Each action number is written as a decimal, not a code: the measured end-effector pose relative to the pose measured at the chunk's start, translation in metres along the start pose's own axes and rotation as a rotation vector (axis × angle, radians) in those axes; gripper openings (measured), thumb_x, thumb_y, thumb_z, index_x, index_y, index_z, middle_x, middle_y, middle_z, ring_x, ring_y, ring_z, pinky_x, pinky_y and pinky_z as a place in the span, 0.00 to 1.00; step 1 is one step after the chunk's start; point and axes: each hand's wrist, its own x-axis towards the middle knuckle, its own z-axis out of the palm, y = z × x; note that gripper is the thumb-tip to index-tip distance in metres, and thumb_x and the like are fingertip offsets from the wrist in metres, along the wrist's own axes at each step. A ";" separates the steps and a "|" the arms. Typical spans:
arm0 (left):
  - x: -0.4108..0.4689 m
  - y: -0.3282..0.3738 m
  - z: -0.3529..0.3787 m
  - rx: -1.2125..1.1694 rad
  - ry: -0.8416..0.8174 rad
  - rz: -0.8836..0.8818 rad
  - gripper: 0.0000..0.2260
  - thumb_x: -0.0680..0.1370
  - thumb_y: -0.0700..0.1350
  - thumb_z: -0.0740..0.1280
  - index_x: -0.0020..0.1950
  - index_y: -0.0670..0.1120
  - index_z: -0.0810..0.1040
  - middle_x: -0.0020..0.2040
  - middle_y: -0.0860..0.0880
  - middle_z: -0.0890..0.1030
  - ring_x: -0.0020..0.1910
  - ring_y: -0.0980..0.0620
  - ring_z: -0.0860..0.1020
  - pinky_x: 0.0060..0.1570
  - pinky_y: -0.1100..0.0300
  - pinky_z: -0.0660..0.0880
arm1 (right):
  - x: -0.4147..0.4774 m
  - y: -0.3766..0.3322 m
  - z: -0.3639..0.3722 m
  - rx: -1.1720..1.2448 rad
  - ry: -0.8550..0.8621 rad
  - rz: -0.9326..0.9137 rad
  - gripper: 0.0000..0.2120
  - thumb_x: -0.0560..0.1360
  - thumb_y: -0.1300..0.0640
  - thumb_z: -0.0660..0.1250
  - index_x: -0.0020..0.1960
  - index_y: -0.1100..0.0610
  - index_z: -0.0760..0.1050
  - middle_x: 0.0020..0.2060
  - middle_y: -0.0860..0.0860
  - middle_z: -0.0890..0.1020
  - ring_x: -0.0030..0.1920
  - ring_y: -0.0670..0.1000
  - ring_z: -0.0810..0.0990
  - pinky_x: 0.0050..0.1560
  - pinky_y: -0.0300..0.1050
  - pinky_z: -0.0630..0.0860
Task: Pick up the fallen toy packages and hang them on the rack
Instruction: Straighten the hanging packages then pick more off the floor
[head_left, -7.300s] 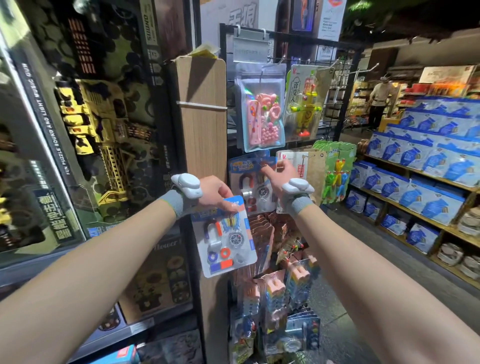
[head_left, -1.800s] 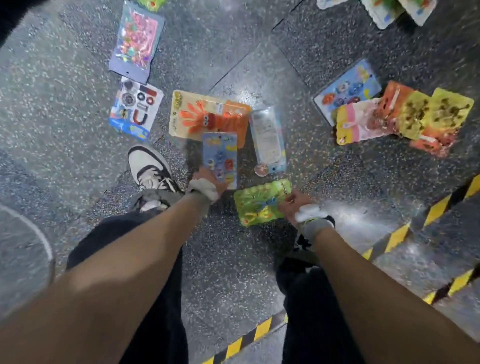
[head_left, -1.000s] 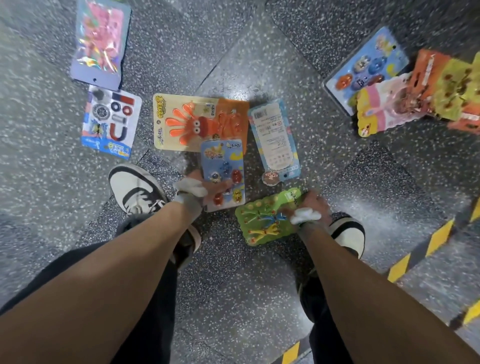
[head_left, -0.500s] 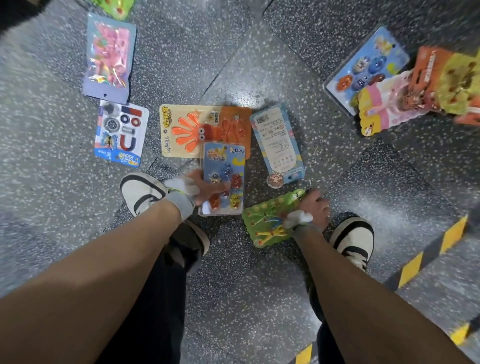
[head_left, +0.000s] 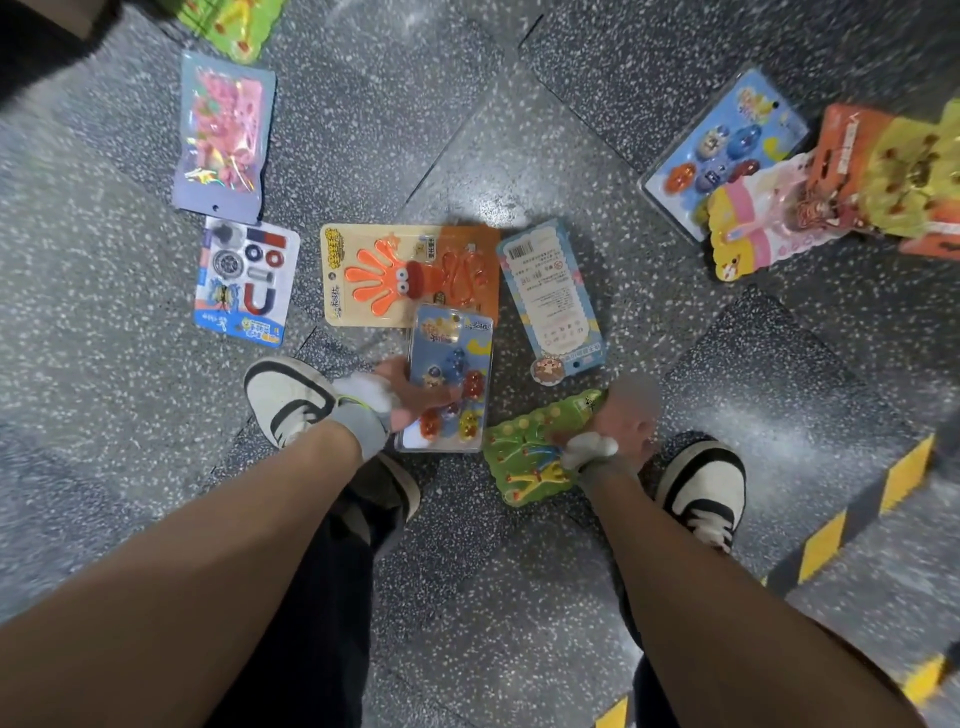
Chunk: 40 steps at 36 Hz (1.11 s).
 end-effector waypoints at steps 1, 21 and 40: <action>0.002 -0.001 0.000 0.000 0.000 0.015 0.14 0.74 0.57 0.73 0.50 0.49 0.76 0.38 0.49 0.79 0.35 0.49 0.77 0.36 0.58 0.74 | -0.006 -0.004 0.000 -0.050 0.078 0.011 0.39 0.70 0.43 0.74 0.67 0.58 0.54 0.63 0.62 0.68 0.62 0.63 0.71 0.59 0.58 0.72; 0.005 -0.021 0.005 -0.022 0.014 0.029 0.20 0.72 0.53 0.76 0.59 0.44 0.79 0.52 0.43 0.84 0.45 0.47 0.82 0.45 0.56 0.79 | -0.010 -0.007 0.022 -0.080 0.171 0.055 0.23 0.75 0.48 0.70 0.61 0.55 0.61 0.60 0.56 0.72 0.59 0.58 0.74 0.53 0.54 0.73; -0.008 -0.029 0.007 0.088 -0.014 -0.069 0.24 0.67 0.64 0.75 0.53 0.48 0.78 0.43 0.47 0.84 0.41 0.46 0.82 0.41 0.55 0.77 | -0.015 -0.010 0.004 -0.011 -0.006 0.034 0.29 0.75 0.50 0.70 0.68 0.58 0.61 0.66 0.59 0.69 0.64 0.61 0.71 0.60 0.57 0.70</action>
